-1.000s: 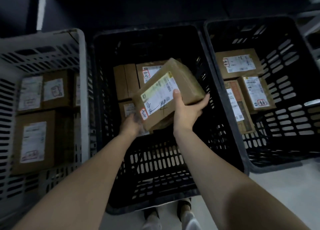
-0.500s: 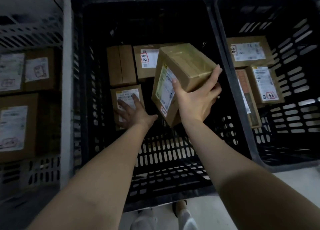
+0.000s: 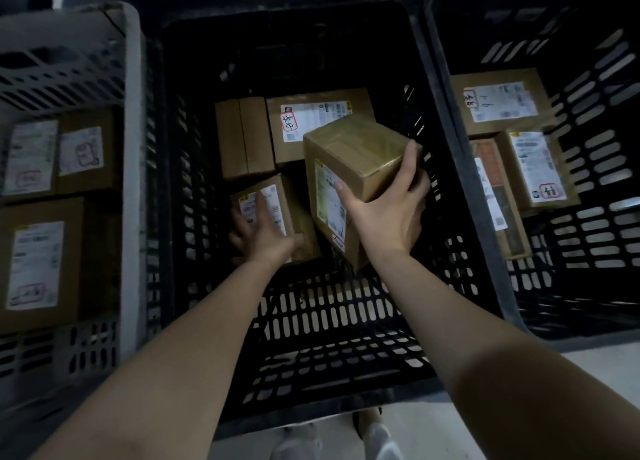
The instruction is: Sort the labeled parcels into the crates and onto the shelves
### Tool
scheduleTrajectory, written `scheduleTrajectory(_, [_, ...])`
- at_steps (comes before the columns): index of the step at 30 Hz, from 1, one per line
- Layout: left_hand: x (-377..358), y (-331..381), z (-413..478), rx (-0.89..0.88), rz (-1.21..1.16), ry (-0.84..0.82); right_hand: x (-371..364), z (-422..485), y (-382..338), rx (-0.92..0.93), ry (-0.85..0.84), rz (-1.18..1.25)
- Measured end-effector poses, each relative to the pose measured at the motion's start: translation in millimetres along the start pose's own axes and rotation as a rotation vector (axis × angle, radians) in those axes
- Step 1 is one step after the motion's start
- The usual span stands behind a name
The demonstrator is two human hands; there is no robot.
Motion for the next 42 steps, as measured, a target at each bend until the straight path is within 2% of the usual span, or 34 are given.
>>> scheduleTrajectory(2, [4,-5,1,0.026,-0.214,-0.061,-1,0,0,0.013,0.014,-0.021])
scheduleTrajectory(4, [12,-10,1,0.054,-0.386,-0.035,-4,0,-1,-0.022,0.008,-0.001])
scheduleTrajectory(6, [19,-14,0,0.019,-0.378,0.054,-7,-2,-1,-0.095,0.002,0.061])
scheduleTrajectory(8, [23,-15,-6,-0.155,-0.249,0.139,-9,-5,-3,-0.193,-0.008,0.146])
scheduleTrajectory(10, [25,-14,-12,-0.432,0.025,0.211,-11,-7,-5,-0.286,-0.008,0.215])
scheduleTrajectory(12, [20,-16,-17,-0.651,0.415,0.111,-13,-9,-5,-0.328,-0.003,0.251])
scheduleTrajectory(14, [16,-20,-18,-0.729,0.706,-0.034,-13,-9,-4,-0.335,-0.003,0.267])
scheduleTrajectory(15, [15,-21,-17,-0.749,0.790,-0.046,-12,-8,-3,-0.333,-0.004,0.273])
scheduleTrajectory(19, [23,-22,-12,-0.669,0.727,0.045,-10,-13,1,-0.361,-0.001,0.326])
scheduleTrajectory(28, [37,8,-1,-0.299,0.157,-0.106,17,-19,-23,-0.392,0.072,0.331])
scheduleTrajectory(33, [55,13,-6,-0.077,-0.091,-0.159,26,-27,-33,-0.589,0.069,0.485])
scheduleTrajectory(37, [60,3,-9,-0.143,-0.128,-0.136,23,-48,-19,-0.876,0.068,0.597])
scheduleTrajectory(42, [52,4,-17,-0.479,0.134,-0.108,2,-61,11,-1.067,0.088,0.717])
Point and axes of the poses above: each hand's wrist, its own z-axis towards the middle knuckle, its own x-axis out of the back of the hand, y = z × x, the point moved 1 cm from there along z, towards the middle knuckle, and after that the axes turned 14 degrees about y, right-handed, at the moved point
